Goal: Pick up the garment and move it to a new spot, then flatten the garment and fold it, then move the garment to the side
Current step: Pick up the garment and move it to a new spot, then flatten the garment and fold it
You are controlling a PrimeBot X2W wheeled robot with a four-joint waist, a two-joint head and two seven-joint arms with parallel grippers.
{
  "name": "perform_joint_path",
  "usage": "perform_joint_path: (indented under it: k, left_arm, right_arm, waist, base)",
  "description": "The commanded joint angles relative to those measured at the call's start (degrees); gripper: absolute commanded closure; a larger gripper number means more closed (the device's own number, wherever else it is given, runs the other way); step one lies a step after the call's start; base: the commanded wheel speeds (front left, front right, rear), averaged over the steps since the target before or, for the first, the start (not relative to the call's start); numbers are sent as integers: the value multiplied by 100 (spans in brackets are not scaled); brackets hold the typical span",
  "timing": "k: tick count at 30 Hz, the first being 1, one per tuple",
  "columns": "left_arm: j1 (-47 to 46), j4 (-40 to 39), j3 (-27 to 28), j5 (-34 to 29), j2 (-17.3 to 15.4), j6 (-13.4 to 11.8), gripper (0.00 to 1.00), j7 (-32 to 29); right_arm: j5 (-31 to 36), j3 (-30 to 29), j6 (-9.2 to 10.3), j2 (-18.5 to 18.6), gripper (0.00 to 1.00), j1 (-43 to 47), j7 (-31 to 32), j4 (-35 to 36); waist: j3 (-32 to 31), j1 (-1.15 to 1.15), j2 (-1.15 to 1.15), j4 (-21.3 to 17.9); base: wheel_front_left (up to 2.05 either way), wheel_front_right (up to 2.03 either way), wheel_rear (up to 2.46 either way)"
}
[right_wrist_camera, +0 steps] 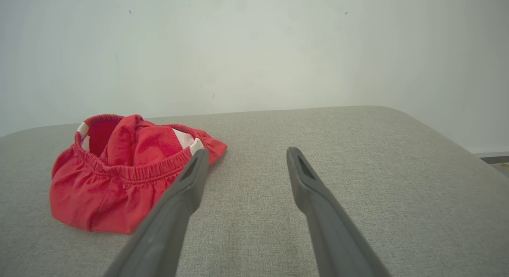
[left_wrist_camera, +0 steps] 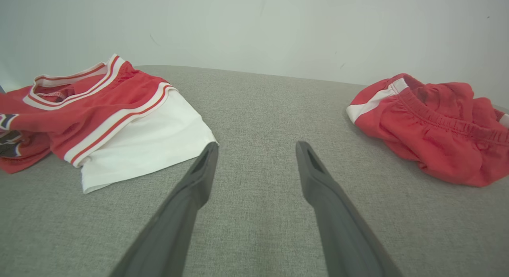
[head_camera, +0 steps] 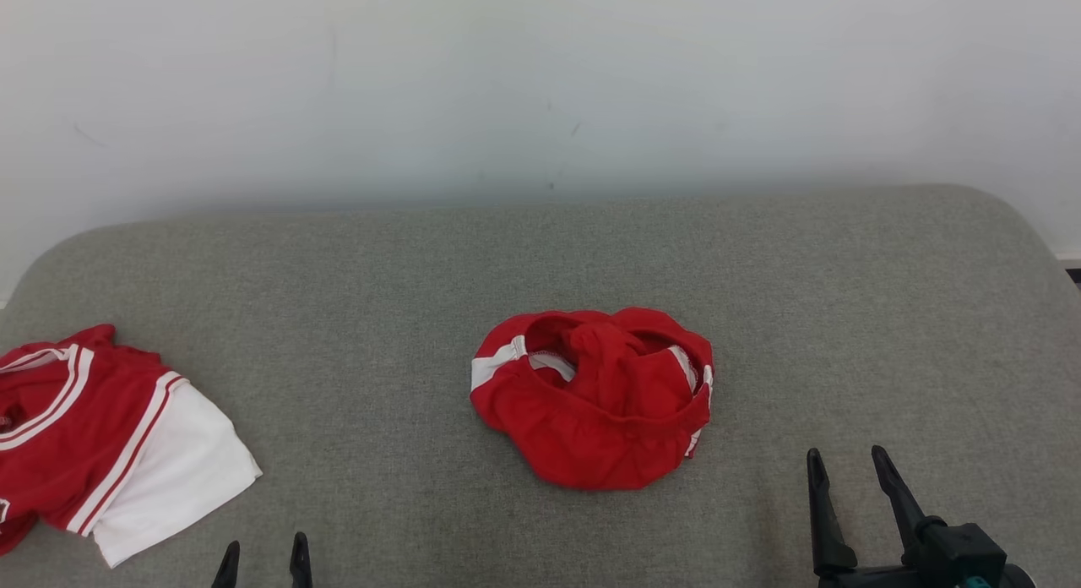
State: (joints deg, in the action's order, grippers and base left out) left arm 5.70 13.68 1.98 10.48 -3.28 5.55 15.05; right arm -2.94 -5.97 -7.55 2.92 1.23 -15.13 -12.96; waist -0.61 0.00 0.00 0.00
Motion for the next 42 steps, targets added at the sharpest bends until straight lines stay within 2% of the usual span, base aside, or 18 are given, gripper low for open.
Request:
perform_joint_path:
  k: [1, 19, 24, 29, 34, 39, 42]
  left_arm:
    - [-63, 7, 0, -17, 9, 10, 0, 19]
    - [-106, 34, 7, 9, 35, 56, 0, 19]
    - [-241, -22, -157, -62, 35, 101, 0, 19]
    - [-604, -53, -637, -76, -88, 152, 0, -190]
    - [-1152, -113, -1492, 138, -246, 201, 0, -956]
    - [-1973, -65, -2596, 704, -503, 182, 0, -1859]
    - [-2320, -5, -2875, 913, -576, 183, 0, -2104]
  right_arm:
    - [-16, -4, 12, -7, 0, 7, -3, 10]
    - [-45, -25, 12, -6, 0, -9, -3, 43]
    - [-49, -25, 12, -7, 0, -10, -3, 48]
    - [-74, 82, 12, -6, 0, -94, -3, 25]
    - [-100, 90, 12, -7, 0, -135, -3, 24]
    - [-126, 113, 12, -6, 0, -232, -3, 20]
    - [-161, 116, 12, -6, 0, -256, -3, 21]
  waist:
    - [4, 0, 0, -7]
    - [81, 0, 0, -28]
    - [96, 0, 0, -45]
    - [143, 0, 0, -234]
    - [259, 0, 0, -539]
    - [426, 0, 0, -914]
    - [492, 0, 0, -1057]
  base:
    - [0, 0, 0]
    - [0, 0, 0]
    - [0, 0, 0]
    - [0, 0, 0]
    - [0, 0, 0]
    - [0, 0, 0]
    - [0, 0, 0]
